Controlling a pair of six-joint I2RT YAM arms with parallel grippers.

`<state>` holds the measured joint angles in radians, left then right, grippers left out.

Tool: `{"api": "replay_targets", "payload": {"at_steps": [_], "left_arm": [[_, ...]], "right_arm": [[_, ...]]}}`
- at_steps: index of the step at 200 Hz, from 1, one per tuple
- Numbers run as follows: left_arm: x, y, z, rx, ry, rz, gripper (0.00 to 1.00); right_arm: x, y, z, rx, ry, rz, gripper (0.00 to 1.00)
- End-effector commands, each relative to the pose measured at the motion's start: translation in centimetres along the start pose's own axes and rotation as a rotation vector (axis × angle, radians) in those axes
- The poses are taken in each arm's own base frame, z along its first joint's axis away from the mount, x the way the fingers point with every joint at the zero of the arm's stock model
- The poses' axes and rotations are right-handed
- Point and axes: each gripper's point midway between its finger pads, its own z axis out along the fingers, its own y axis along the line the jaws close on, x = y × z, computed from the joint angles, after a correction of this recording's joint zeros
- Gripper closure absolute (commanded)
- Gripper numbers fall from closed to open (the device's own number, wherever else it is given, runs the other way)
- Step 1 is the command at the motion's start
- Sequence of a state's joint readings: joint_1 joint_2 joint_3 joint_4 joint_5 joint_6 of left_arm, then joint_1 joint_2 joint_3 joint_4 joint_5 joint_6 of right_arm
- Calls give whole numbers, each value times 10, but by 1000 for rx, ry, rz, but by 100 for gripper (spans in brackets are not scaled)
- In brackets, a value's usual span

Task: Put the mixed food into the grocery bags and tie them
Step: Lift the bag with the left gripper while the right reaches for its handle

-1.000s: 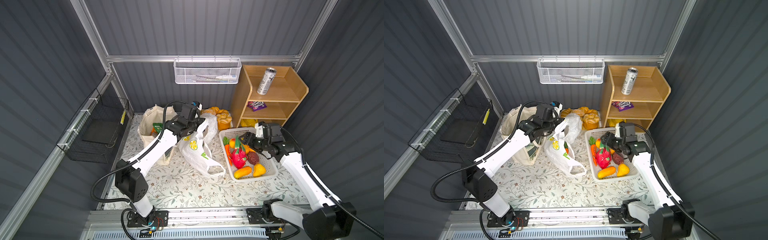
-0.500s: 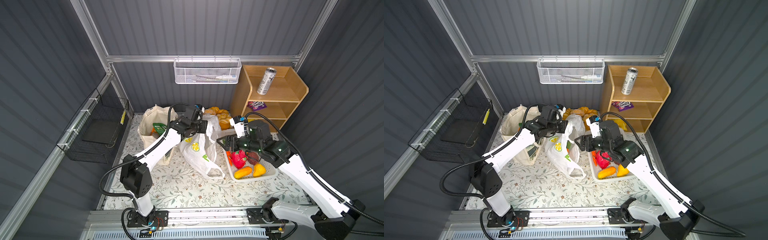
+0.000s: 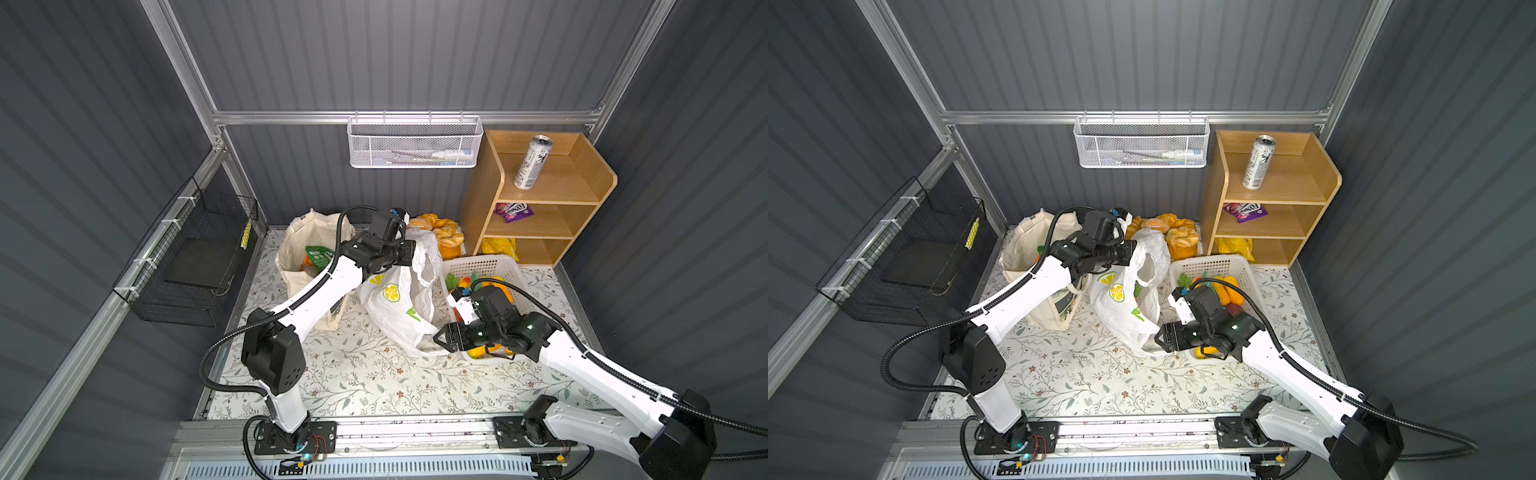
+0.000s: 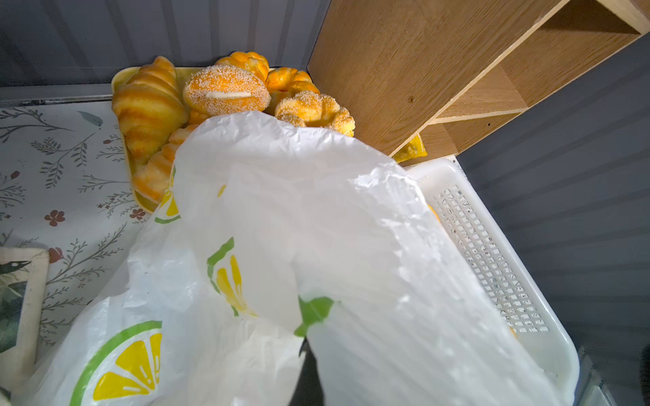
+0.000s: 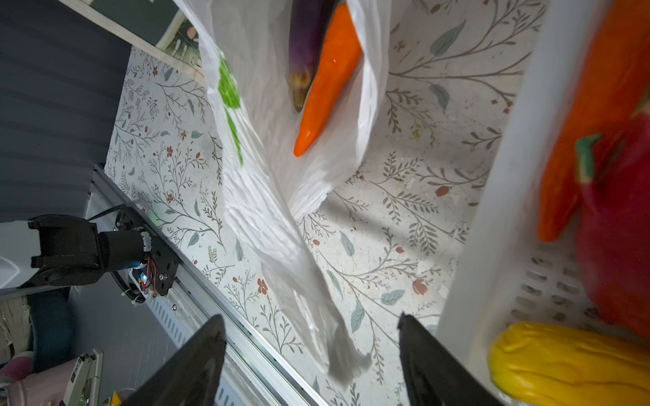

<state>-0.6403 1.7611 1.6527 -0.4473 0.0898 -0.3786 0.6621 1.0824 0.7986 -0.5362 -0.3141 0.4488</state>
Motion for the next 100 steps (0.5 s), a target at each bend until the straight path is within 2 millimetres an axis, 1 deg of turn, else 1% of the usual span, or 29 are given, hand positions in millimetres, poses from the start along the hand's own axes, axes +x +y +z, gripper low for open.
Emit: {"api": "replay_targets", "payload": {"at_steps": [1,9,14,26,31,35,46,54,60,63,66,71,86,100], "left_arm": [[-11,-2,-1,3,-25,-2,100],[-12,-2,-2,1,-27,-2,100],[-12,-2,-1,-1,-28,-2,100],[-13,-2,-2,-5,-31,0,100],[-14,-1,-3,-6,-32,2,100],[-14,-1,-3,-8,-32,3,100],[-14,0,-4,-16,-33,4,100],[-16,2,-6,-31,-39,7,100],[-19,4,-9,-48,-46,12,100],[-21,5,-11,-56,-52,14,100],[-23,8,-13,-69,-57,14,100],[-27,10,-18,-82,-71,14,100],[-44,18,-36,-124,-134,-5,100],[-60,23,-59,-159,-210,-32,100]], "right_arm": [[2,9,9,-60,17,19,25],[2,10,11,-74,20,20,26],[6,6,20,-62,48,33,27],[8,4,28,-59,63,36,28],[7,4,30,-59,62,39,30],[8,3,32,-58,64,40,34],[4,3,32,-50,63,31,51],[-2,4,28,-38,51,13,68],[-9,6,22,-25,38,-6,82],[-14,2,18,13,21,-17,88],[-19,1,13,32,8,-30,94],[-29,0,4,56,-10,-46,100],[-63,2,-29,110,-81,-80,100],[-100,12,-66,118,-172,-105,100]]}}
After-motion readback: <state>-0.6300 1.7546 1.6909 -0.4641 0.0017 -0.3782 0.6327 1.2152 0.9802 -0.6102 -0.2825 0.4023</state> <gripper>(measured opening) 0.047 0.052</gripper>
